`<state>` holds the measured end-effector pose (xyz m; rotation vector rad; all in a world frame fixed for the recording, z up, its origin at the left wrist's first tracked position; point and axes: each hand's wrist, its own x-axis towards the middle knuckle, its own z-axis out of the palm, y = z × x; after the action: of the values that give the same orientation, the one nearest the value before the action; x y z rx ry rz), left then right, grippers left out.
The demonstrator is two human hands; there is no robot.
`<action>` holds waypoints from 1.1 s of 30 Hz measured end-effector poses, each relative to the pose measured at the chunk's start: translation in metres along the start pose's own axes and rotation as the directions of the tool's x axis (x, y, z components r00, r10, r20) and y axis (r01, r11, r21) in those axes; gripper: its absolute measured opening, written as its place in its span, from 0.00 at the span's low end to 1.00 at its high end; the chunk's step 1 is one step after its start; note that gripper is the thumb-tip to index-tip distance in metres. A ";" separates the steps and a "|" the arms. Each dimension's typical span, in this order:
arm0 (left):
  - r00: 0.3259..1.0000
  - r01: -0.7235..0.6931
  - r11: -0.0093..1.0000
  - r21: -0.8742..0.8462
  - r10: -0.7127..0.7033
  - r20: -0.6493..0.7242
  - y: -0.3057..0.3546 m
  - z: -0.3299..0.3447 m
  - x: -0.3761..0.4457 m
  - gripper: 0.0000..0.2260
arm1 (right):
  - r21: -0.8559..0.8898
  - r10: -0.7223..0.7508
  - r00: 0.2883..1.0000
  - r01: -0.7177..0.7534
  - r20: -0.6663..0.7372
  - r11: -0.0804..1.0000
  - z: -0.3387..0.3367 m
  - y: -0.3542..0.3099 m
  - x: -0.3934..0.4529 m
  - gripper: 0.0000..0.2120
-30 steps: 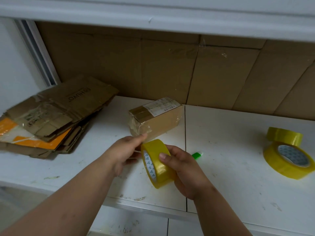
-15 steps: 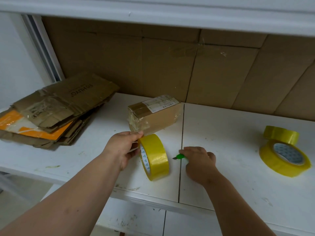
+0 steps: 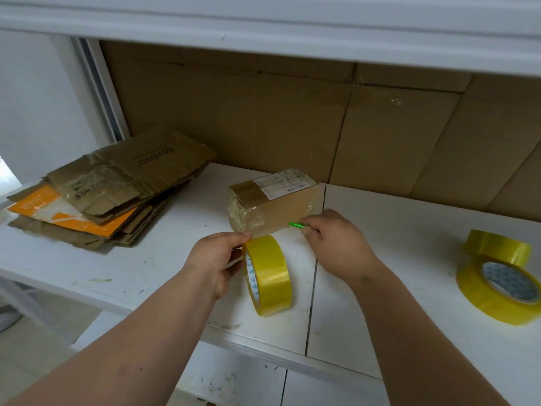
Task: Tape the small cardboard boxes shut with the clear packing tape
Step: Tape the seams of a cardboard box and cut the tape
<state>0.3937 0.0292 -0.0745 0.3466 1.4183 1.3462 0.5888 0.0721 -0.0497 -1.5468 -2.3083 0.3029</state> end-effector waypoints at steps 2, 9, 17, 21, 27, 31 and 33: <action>1.000 -0.005 1.000 0.005 0.005 -0.014 -0.001 0.001 0.000 0.06 | -0.083 -0.057 0.998 0.059 0.034 0.995 -0.008 -0.015 0.011 0.16; 0.999 -0.027 1.000 0.007 0.027 -0.029 0.000 0.004 -0.002 0.04 | -0.270 -0.147 0.976 0.187 0.162 0.945 -0.008 -0.047 0.039 0.16; 0.999 -0.031 0.999 0.022 0.032 -0.034 0.000 0.003 0.002 0.06 | -0.345 -0.163 0.966 0.225 0.199 0.911 0.003 -0.054 0.055 0.15; 0.999 -0.041 0.999 0.025 0.041 -0.028 0.000 0.002 0.004 0.04 | -0.405 -0.175 0.969 0.233 0.174 0.884 0.007 -0.056 0.058 0.11; 0.999 -0.054 0.998 0.015 0.054 0.004 0.001 0.001 0.005 0.02 | -0.385 -0.120 0.973 0.189 0.196 0.903 0.011 -0.051 0.060 0.12; 0.999 -0.049 0.999 0.006 0.049 0.012 0.003 -0.004 0.007 0.03 | -0.380 0.034 0.975 0.053 0.218 0.923 0.006 -0.032 0.059 0.10; 0.999 -0.046 0.999 0.010 0.045 0.028 0.003 -0.005 0.006 0.04 | -0.389 0.113 0.967 -0.016 0.228 0.921 0.013 -0.019 0.057 0.08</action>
<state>0.3862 0.0329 -0.0758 0.4050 1.4027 1.3663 0.5475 0.1180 -0.0457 -1.8658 -2.6340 0.0574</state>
